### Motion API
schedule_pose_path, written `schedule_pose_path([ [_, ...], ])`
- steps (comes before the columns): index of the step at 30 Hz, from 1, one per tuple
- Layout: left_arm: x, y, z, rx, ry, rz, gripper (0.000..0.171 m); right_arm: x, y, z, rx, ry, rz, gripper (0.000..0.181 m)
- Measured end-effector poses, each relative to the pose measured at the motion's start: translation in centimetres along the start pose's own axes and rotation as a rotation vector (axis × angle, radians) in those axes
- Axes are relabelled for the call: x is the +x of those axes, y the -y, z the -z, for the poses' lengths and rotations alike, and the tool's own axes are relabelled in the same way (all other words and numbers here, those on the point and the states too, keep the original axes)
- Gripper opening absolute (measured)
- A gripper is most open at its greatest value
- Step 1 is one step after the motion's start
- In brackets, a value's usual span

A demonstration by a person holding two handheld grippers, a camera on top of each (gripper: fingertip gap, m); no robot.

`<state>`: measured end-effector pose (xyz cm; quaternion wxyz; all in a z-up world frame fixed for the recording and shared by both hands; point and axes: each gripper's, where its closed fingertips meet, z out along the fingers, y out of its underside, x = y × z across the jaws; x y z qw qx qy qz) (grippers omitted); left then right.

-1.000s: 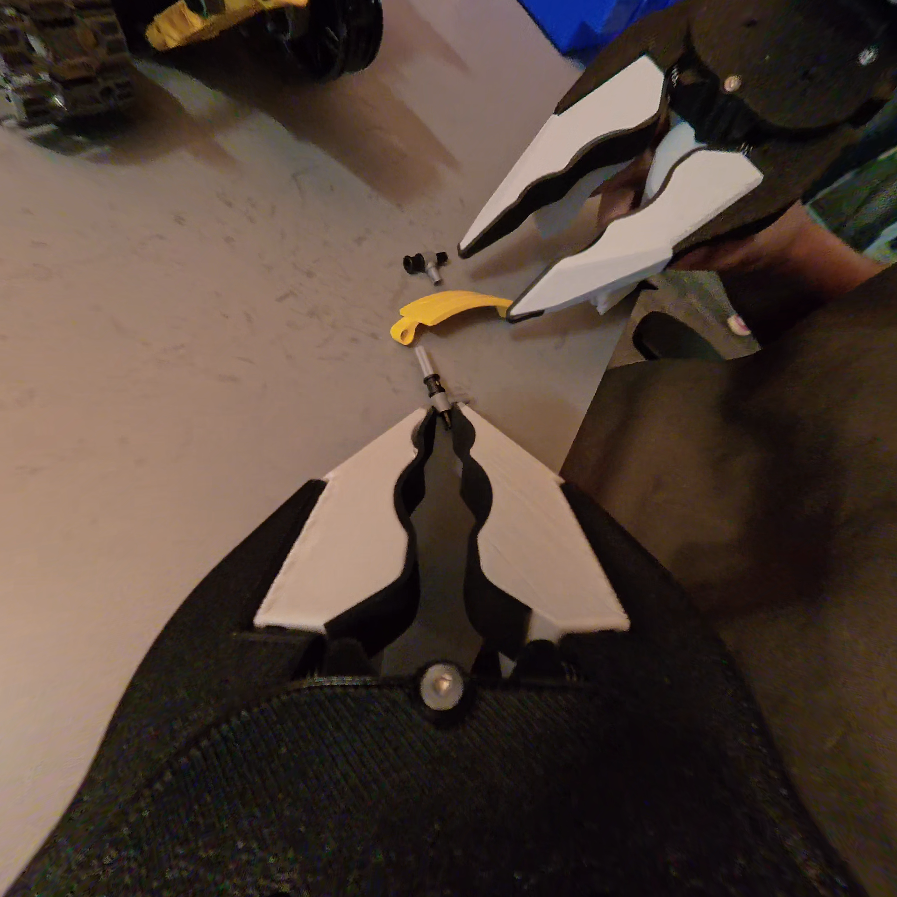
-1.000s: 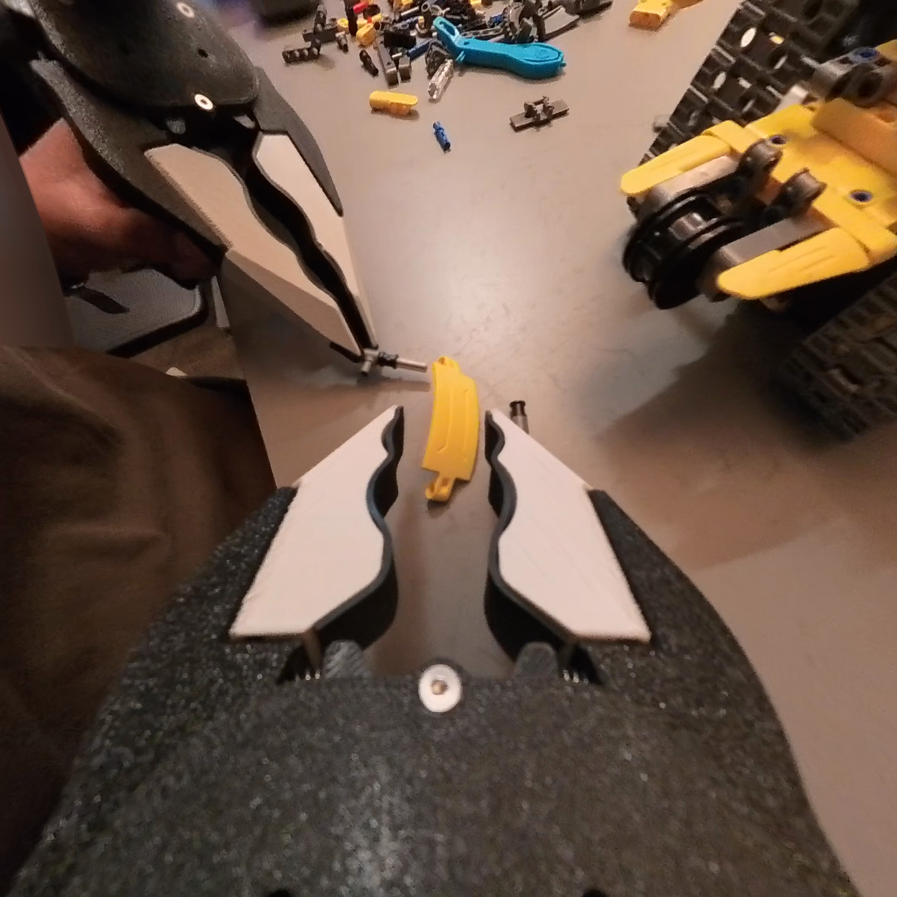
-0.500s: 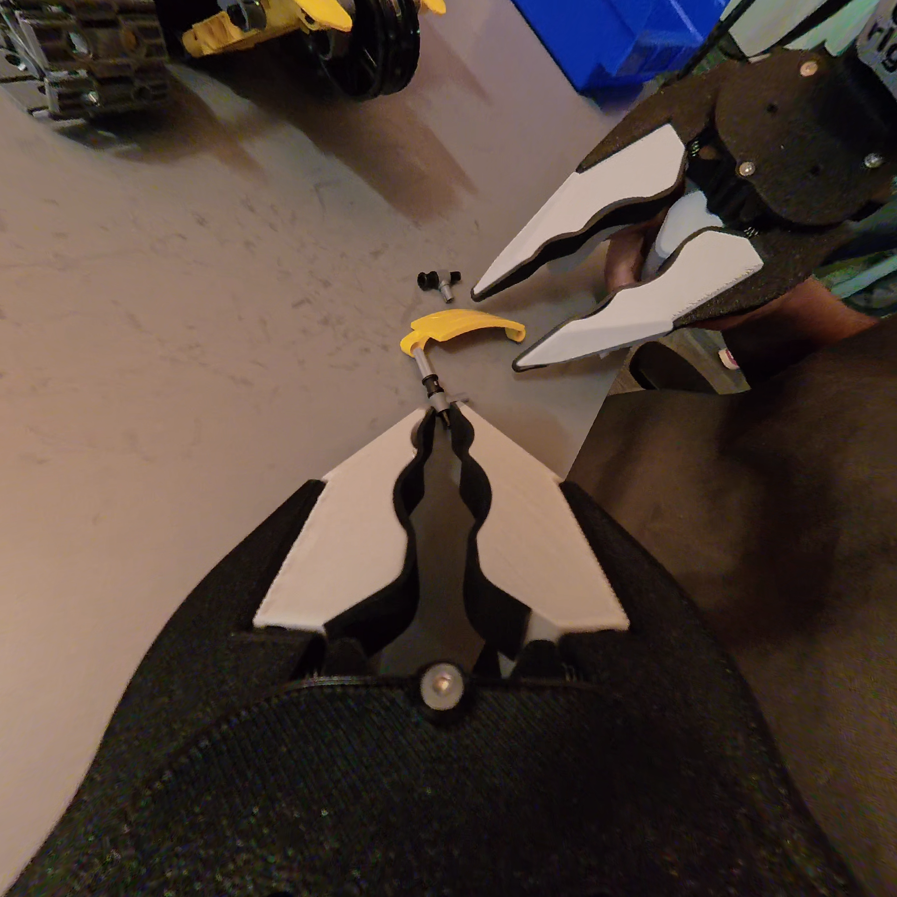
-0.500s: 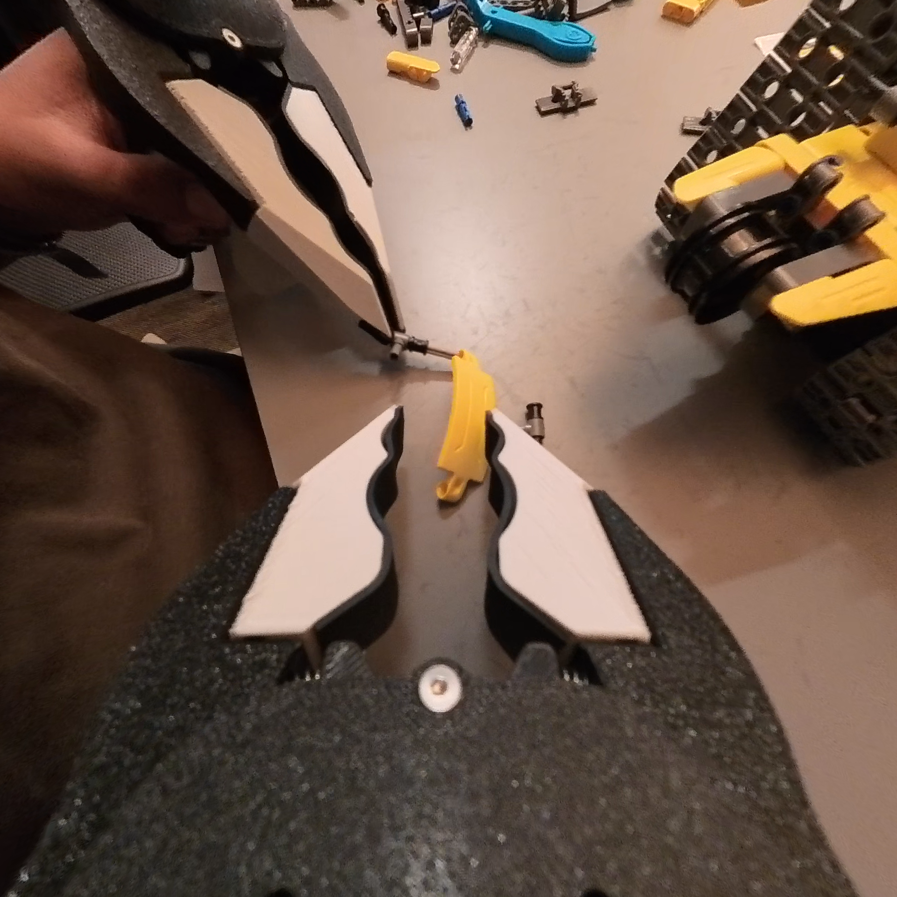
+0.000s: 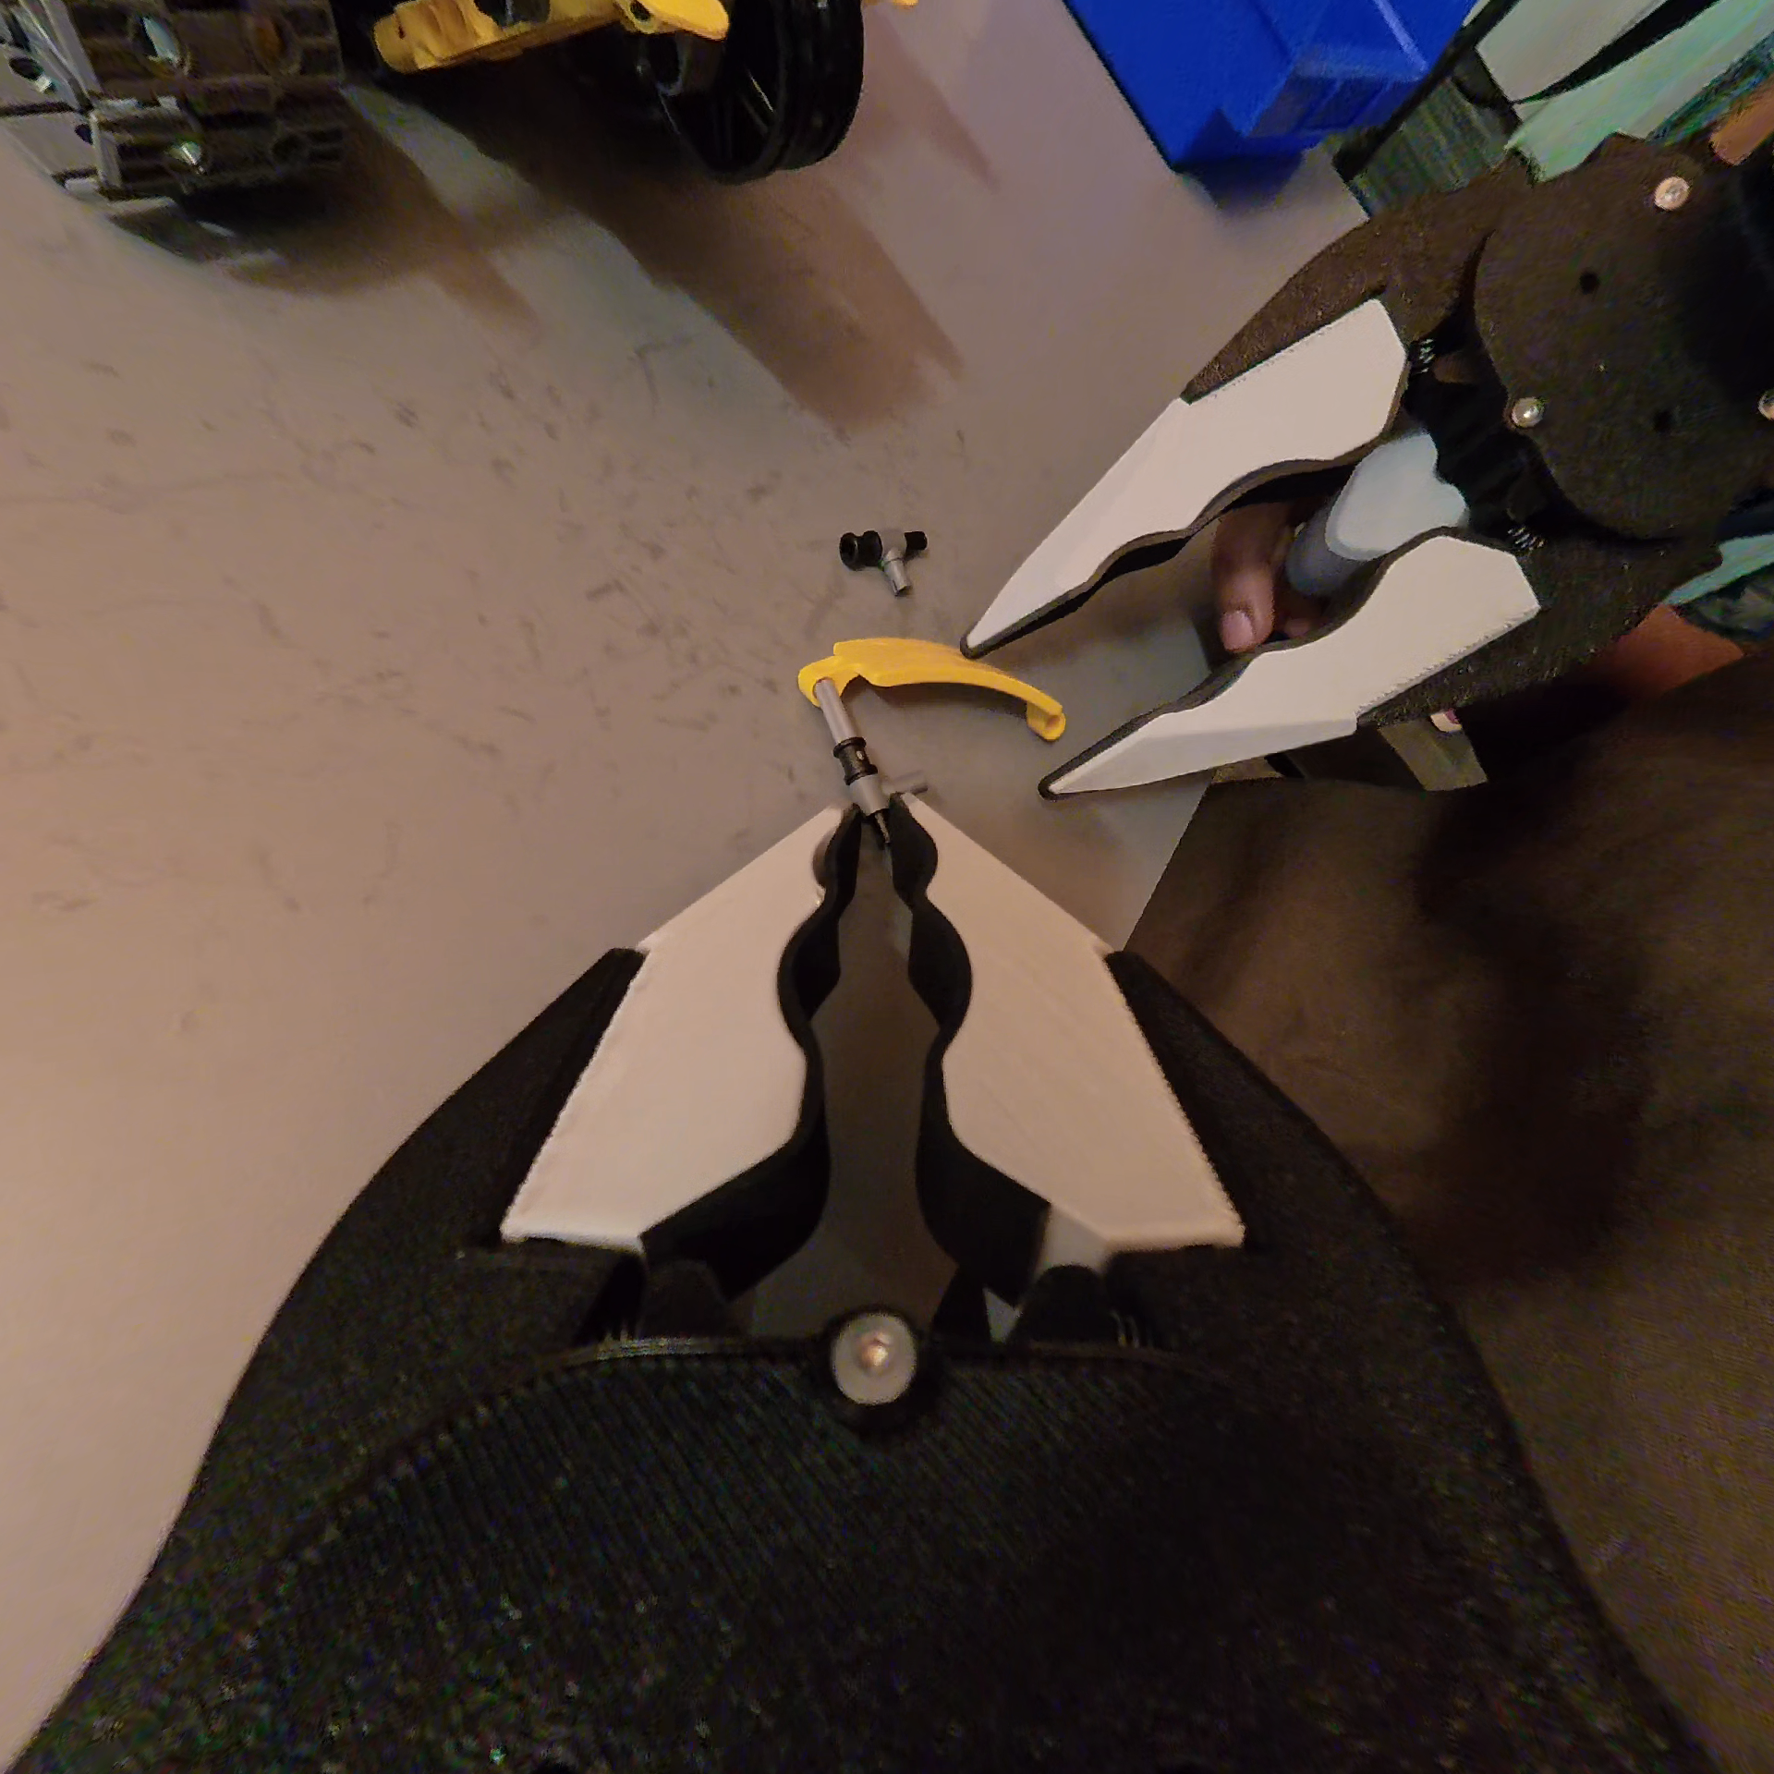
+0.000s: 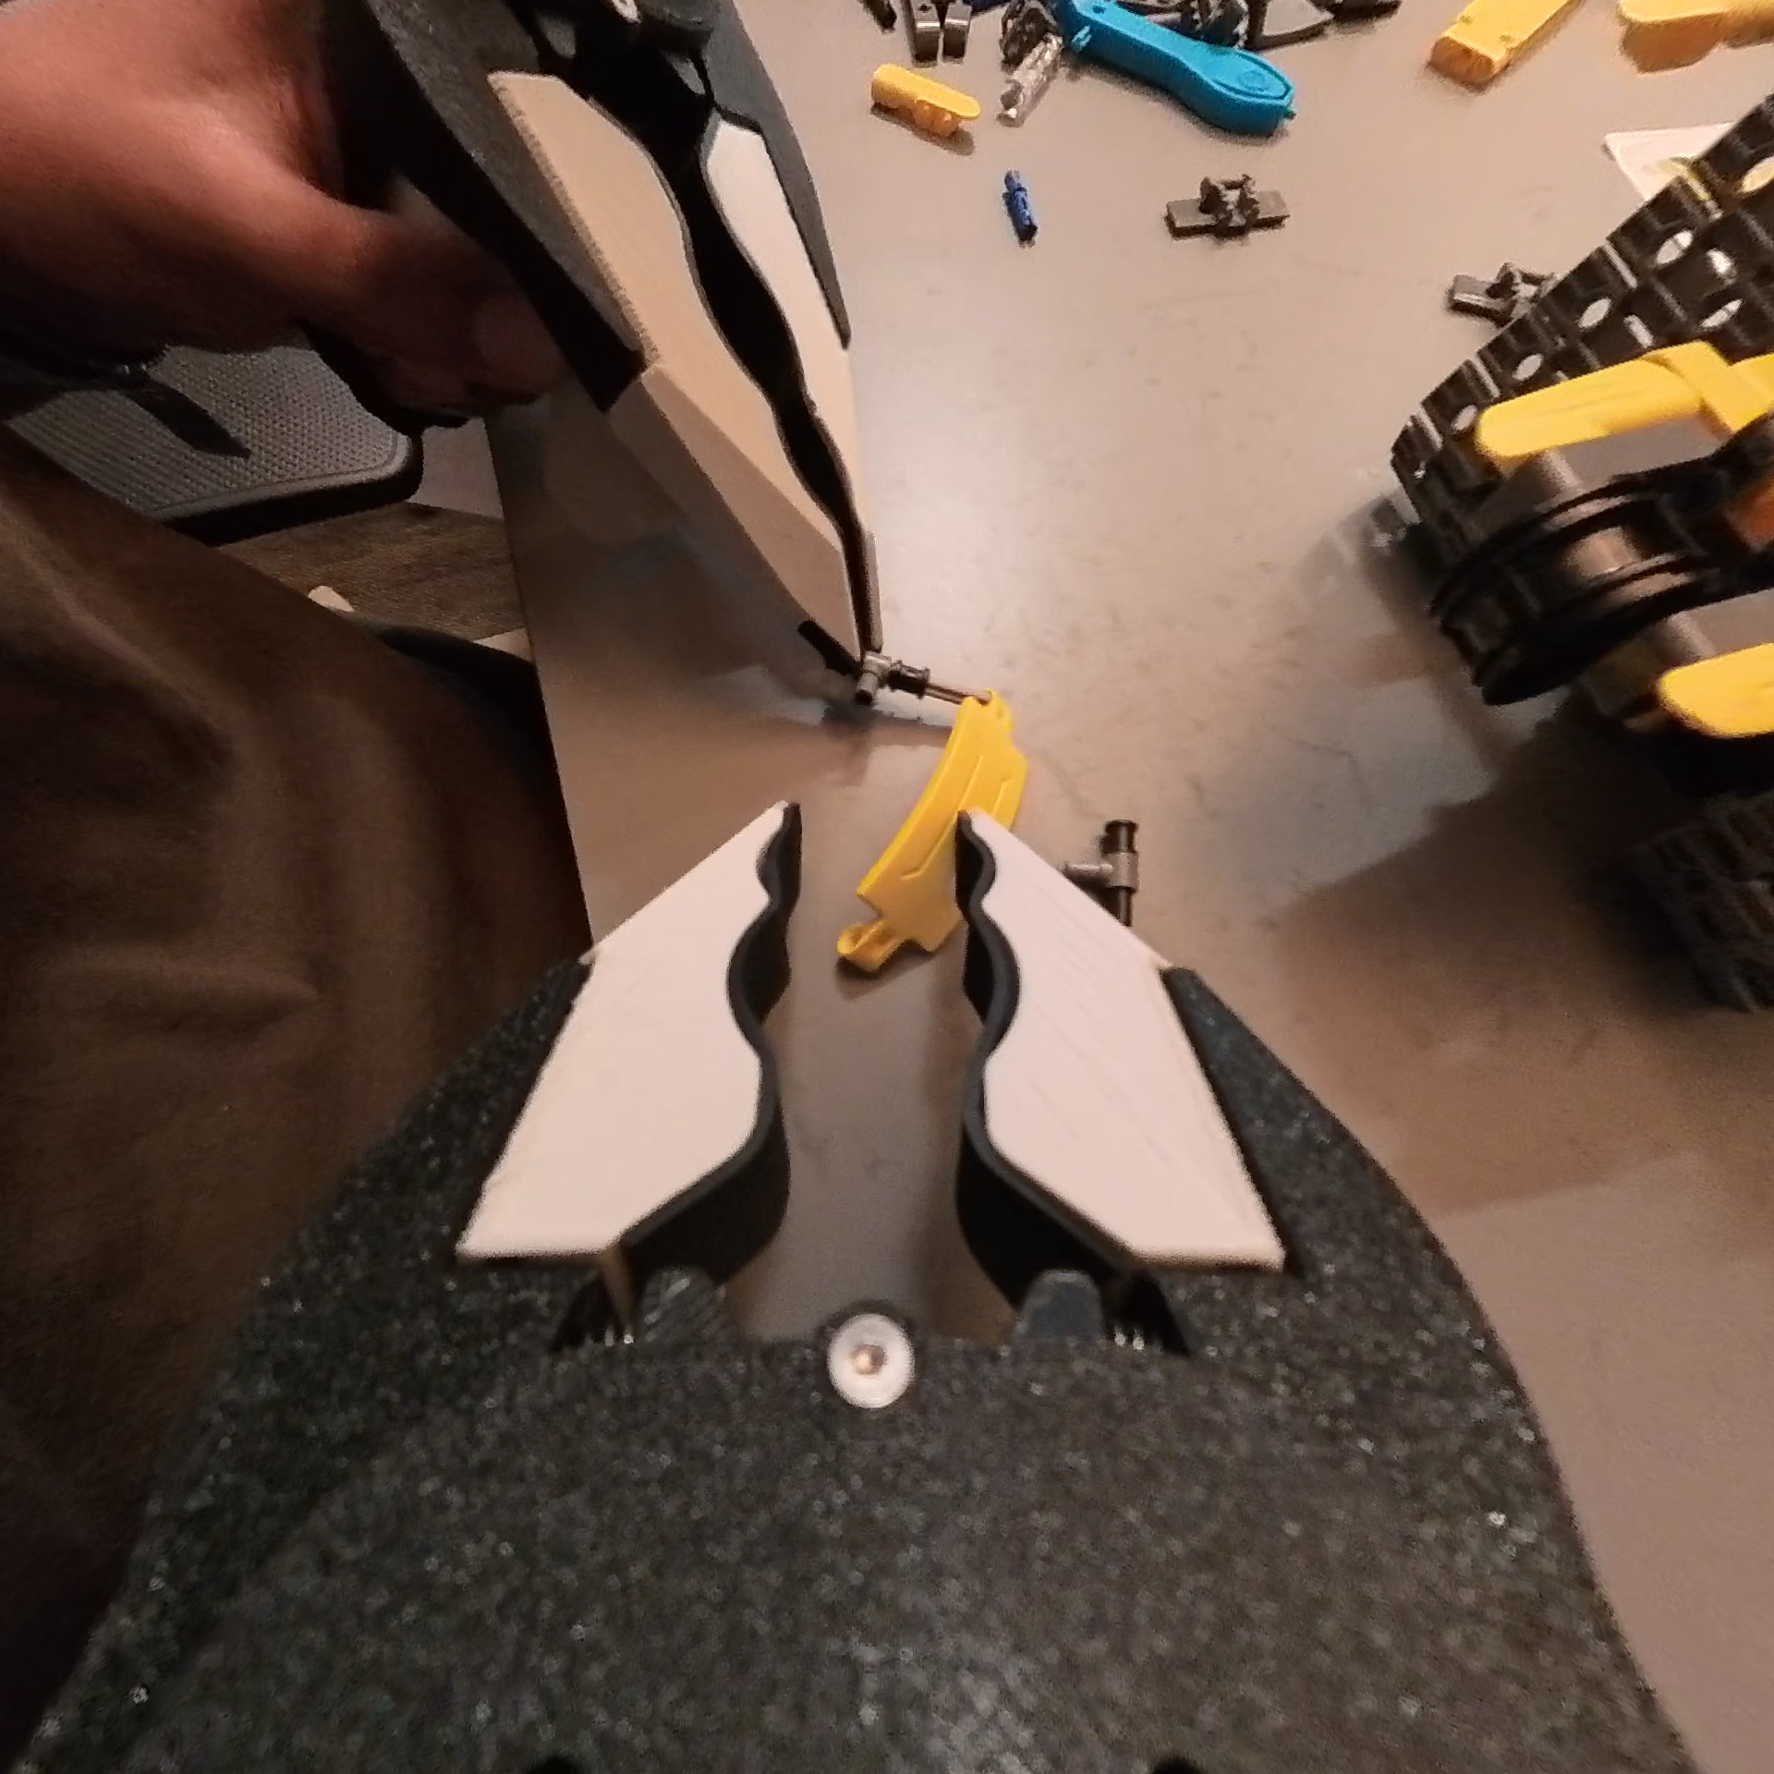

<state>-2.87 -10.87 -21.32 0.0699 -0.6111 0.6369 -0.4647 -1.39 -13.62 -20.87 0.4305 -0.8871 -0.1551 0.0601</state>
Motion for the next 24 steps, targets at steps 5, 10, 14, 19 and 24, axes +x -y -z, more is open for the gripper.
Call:
schedule_pose_path([
  [5,0.0,0.1,0.1,-0.005,-0.009,0.01,0.004,-0.1,0.0,-0.1,-0.002,-0.005,0.015,0.031],
  [10,-0.1,0.5,0.3,-0.015,-0.008,0.011,0.004,-0.1,0.0,-0.1,-0.004,-0.007,0.023,0.031],
  [14,-0.7,0.9,0.3,-0.022,0.044,-0.029,0.004,-0.1,0.0,-0.1,-0.004,-0.013,0.028,0.03],
  [19,-0.9,1.1,0.3,-0.038,0.072,-0.07,0.004,0.0,0.1,0.0,0.005,-0.019,0.025,0.03],
  [24,-0.8,1.1,0.1,-0.046,0.051,-0.067,0.004,1.2,0.2,0.2,0.014,-0.067,-0.03,0.037],
])
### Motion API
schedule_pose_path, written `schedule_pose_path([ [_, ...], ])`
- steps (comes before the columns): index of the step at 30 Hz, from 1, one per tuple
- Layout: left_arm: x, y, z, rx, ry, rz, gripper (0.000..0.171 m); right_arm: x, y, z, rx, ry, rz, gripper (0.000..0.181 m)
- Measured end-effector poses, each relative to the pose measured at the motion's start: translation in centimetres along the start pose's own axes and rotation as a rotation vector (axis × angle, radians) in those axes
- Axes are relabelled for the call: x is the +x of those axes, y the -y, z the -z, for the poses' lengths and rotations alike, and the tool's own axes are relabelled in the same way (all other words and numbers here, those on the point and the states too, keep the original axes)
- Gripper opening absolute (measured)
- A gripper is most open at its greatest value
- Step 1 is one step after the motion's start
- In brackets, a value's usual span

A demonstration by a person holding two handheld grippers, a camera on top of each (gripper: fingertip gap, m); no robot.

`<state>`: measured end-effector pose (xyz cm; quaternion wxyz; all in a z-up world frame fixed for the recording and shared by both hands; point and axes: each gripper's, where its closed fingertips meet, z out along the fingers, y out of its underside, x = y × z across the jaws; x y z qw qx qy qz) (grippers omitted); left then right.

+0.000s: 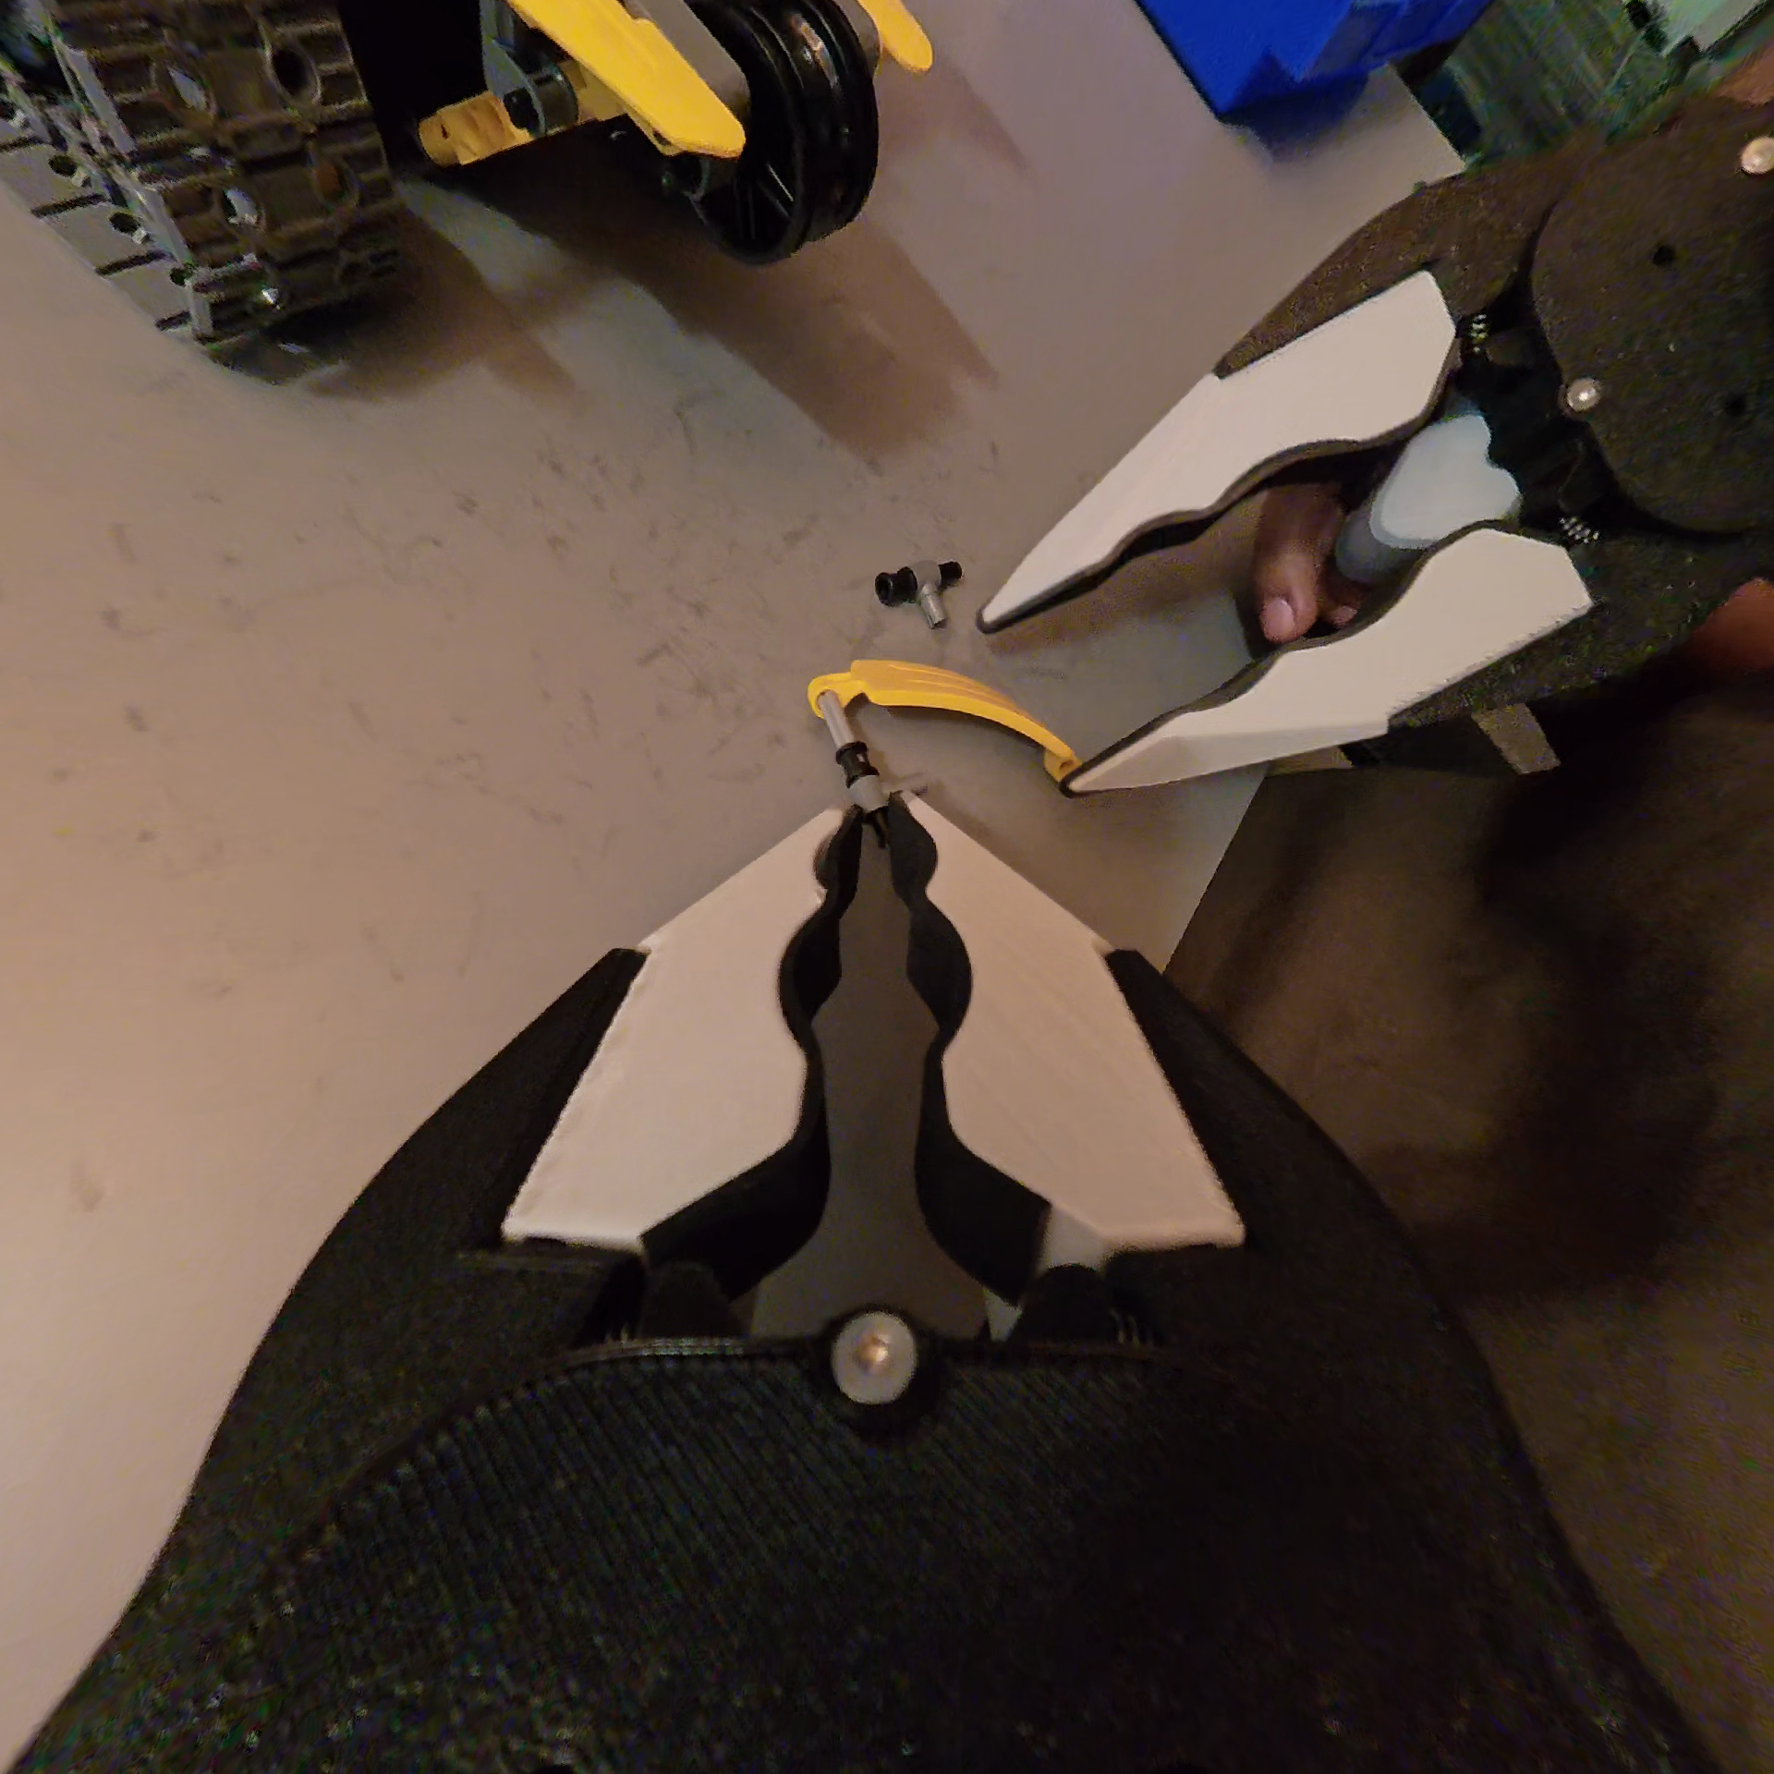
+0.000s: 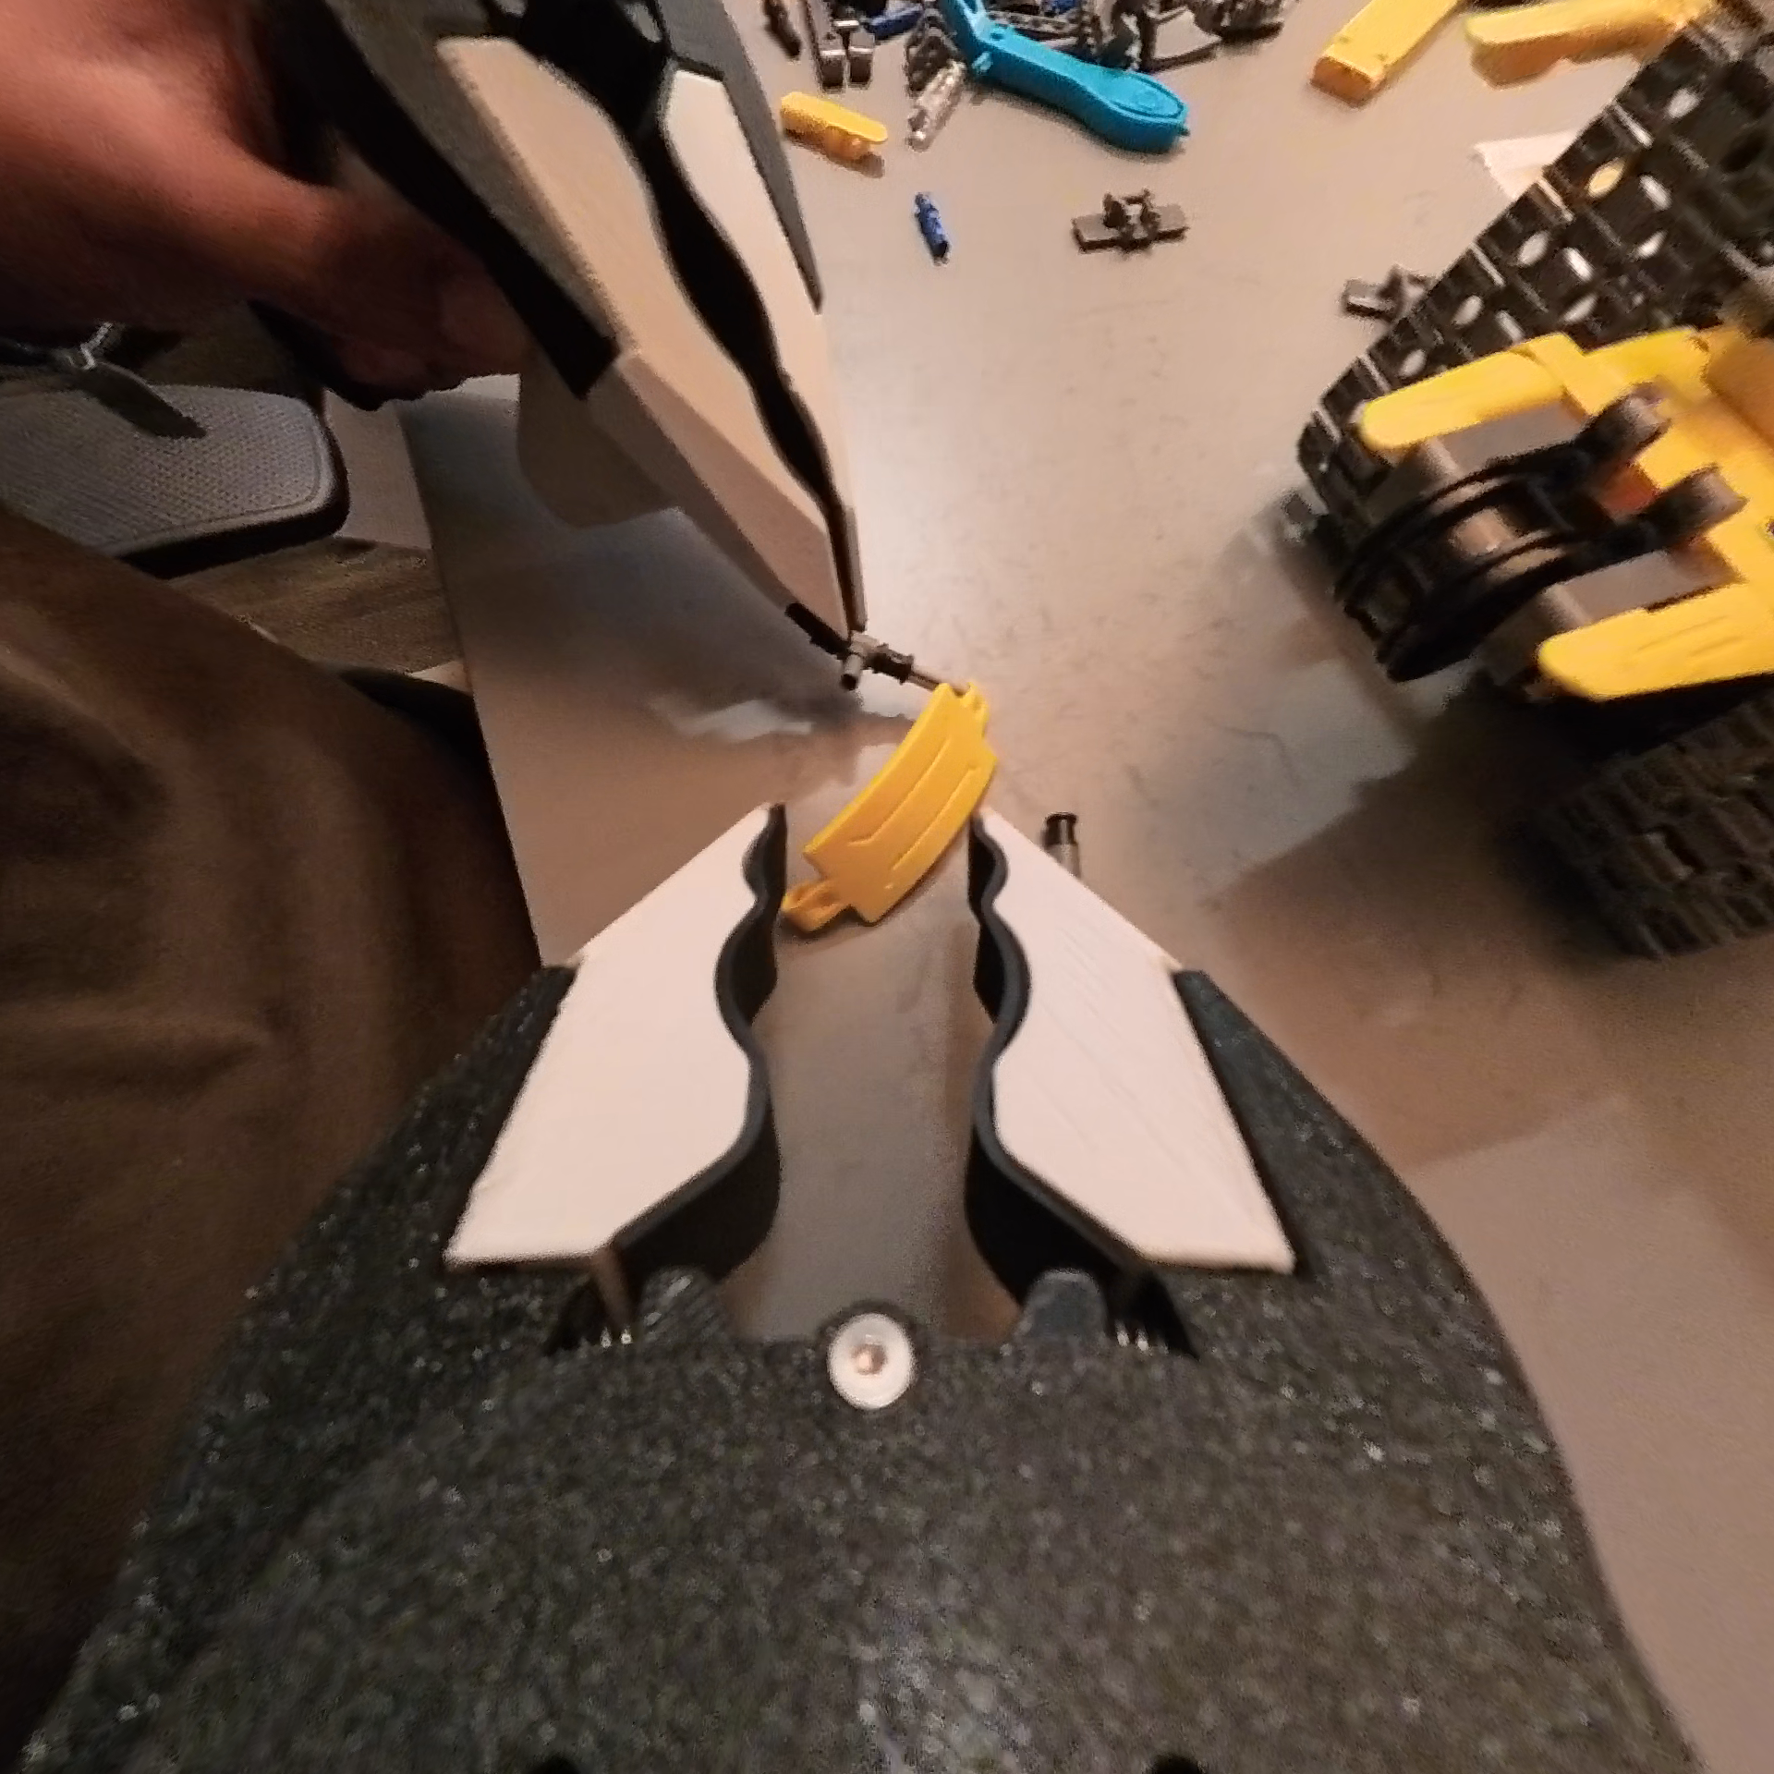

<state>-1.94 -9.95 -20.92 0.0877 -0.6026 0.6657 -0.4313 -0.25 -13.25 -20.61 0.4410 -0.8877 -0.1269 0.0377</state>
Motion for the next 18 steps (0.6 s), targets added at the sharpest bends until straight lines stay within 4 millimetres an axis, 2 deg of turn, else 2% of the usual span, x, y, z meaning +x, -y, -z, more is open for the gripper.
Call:
schedule_pose_path([
  [8,0.0,-0.3,-0.4,-0.049,0.037,-0.117,0.004,0.1,-0.6,-0.7,-0.055,0.05,-0.079,0.039],
  [18,-0.1,-0.1,-0.2,-0.081,0.025,-0.128,0.003,-0.1,-0.3,-1.1,-0.059,-0.017,0.101,0.031],
])
